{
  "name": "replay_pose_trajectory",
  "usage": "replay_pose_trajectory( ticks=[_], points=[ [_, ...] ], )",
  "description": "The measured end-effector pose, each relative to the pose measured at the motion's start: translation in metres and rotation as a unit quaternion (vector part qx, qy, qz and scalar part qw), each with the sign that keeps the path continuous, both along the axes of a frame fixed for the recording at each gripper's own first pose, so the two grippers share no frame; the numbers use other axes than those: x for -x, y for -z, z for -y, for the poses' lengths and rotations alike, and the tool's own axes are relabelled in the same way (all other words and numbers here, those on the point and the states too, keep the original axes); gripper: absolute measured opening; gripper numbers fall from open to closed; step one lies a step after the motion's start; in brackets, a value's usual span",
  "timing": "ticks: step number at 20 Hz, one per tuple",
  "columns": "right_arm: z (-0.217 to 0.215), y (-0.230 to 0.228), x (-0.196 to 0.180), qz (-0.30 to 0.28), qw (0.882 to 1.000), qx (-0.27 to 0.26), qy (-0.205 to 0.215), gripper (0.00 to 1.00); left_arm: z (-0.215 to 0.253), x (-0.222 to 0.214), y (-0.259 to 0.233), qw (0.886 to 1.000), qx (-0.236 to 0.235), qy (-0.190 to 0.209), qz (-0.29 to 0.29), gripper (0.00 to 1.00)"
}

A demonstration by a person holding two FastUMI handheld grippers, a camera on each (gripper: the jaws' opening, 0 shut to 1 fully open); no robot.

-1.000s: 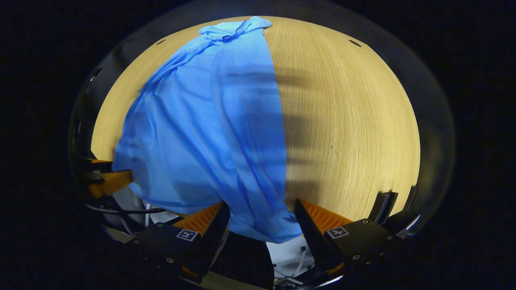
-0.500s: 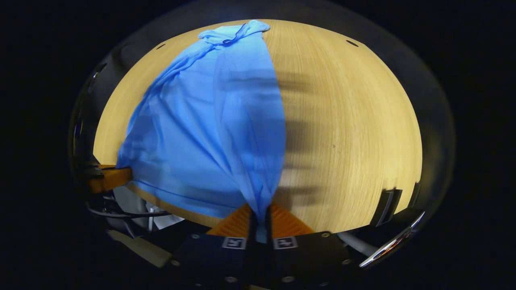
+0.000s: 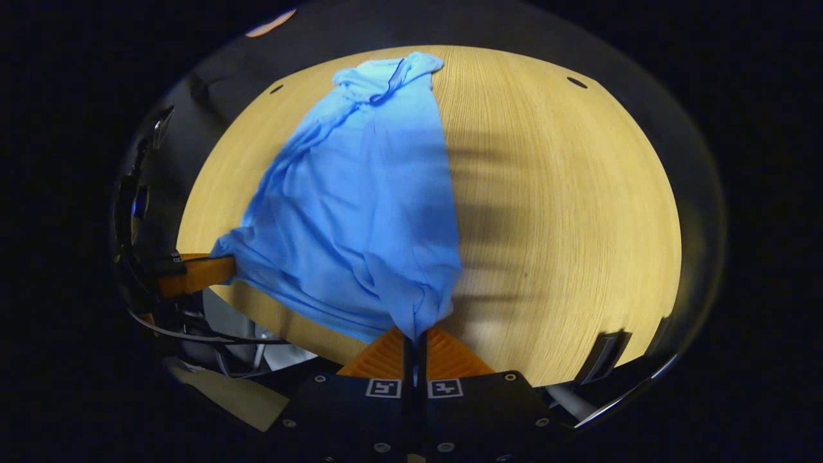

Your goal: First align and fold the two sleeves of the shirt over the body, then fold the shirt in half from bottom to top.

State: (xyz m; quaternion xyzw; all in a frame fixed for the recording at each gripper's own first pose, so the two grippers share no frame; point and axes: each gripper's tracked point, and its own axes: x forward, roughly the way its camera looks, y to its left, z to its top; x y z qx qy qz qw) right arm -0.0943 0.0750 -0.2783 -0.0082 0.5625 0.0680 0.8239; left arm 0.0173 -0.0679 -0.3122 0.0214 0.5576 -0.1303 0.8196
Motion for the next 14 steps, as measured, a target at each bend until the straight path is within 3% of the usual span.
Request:
replay_pose_trajectory(
  ticks=[7, 14],
  points=[
    [0.003, -0.065, -0.076, 0.075, 0.997, -0.017, -0.011, 0.0, 0.015, -0.053, -0.066, 0.998, 0.015, -0.018, 0.053, 0.04],
    [0.005, -0.107, -0.149, 0.125, 0.992, -0.036, -0.002, 0.0, 0.024, -0.114, -0.099, 0.996, 0.023, -0.04, 0.082, 0.04]
  ],
)
